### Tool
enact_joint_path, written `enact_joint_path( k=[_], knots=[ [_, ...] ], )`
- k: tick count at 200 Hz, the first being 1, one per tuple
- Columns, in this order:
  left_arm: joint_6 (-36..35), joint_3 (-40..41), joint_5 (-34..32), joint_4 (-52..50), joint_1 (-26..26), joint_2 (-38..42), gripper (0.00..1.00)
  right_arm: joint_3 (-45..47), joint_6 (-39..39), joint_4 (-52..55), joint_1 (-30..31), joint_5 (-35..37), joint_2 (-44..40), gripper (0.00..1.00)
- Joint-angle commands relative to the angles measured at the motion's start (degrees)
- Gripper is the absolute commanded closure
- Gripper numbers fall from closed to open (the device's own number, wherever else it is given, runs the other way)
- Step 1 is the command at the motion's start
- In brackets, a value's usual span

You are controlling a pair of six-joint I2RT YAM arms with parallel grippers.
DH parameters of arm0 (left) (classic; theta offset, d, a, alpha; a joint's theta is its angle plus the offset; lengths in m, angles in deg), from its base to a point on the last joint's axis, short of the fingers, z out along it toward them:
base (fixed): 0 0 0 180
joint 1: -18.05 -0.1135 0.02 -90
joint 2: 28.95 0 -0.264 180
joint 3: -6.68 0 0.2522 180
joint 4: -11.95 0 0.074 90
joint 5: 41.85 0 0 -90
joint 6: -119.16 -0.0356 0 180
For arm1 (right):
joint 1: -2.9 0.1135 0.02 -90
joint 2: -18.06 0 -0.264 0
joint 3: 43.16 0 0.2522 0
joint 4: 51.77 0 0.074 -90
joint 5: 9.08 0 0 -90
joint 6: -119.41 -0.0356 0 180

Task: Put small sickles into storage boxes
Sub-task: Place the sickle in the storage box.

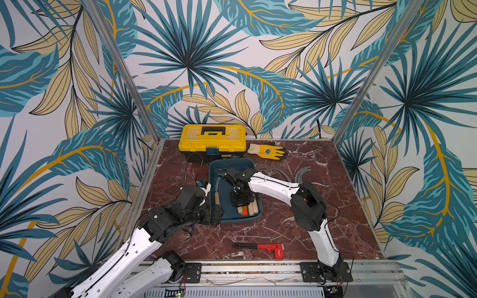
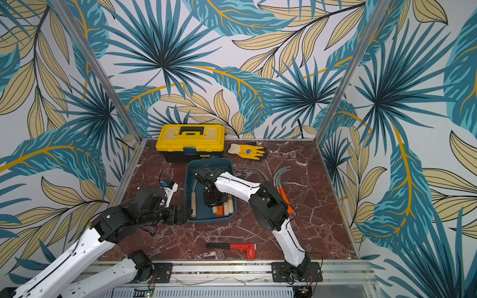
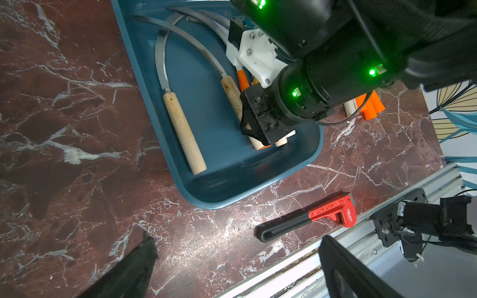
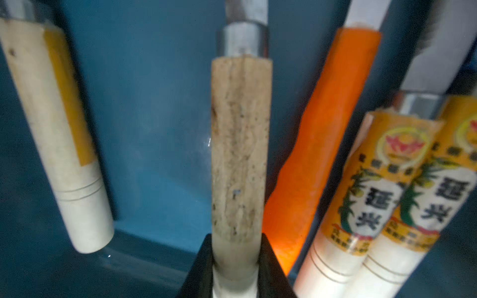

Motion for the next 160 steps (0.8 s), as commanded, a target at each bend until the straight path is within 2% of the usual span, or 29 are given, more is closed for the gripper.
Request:
enact_joint_path(
  k=[1, 55, 106, 135, 160],
  knots=[
    [-1.20, -2.20, 0.24, -0.37, -0.69, -0.82, 0.01, -1.10, 1.58, -0.09, -0.59, -0.57, 1.43, 0.73],
    [-2.44, -3.65, 0.71, -0.35, -1.10, -3.15, 0.01, -1.80, 2.47, 0.58, -0.94, -0.45, 1.28, 0.59],
    [-3.12, -4.98, 1.12, -0.35, -1.15, -4.10, 0.01, -0.35, 2.36, 1.45, -0.95, 0.59, -3.26, 0.60],
    [-3.75, -5.35, 1.49, -0.38, -1.22, -4.93, 0.01, 1.49, 1.69, 1.54, -1.04, 1.48, -6.86, 0.66],
    [-4.69, -5.97, 2.27, -0.35, -1.28, -6.25, 0.01, 3.35, 1.30, 1.50, -1.29, 1.86, -9.98, 0.66]
  ],
)
